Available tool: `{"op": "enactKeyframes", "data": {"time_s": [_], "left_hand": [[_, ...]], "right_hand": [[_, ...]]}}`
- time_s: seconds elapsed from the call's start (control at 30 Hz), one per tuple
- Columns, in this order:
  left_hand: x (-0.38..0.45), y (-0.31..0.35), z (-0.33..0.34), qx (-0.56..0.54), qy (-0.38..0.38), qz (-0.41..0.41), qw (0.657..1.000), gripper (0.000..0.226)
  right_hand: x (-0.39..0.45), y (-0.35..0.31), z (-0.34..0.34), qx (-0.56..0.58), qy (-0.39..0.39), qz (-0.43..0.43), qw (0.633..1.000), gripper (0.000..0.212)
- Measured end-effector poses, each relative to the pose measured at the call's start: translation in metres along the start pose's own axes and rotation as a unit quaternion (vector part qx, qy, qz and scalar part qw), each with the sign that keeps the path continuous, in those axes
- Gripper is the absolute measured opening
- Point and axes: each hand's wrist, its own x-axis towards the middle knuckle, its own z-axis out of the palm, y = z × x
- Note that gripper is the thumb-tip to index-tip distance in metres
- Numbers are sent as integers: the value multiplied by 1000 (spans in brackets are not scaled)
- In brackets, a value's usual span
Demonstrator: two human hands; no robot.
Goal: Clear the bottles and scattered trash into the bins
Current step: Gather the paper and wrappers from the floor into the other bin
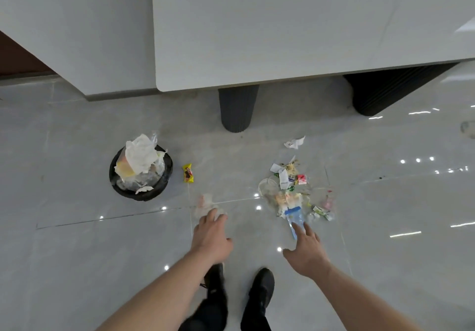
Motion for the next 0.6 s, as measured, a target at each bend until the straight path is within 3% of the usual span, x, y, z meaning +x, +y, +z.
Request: {"op": "enactKeyframes", "data": {"time_s": [0.2,0.6], "left_hand": [[14,23,22,54,-13,43,998,65],[17,41,74,41,-26,-48,998,58]], "right_hand": [[4,38,-2,-6,1,24,1000,85],[44,112,-24,-19,-26,5,999,91]]}}
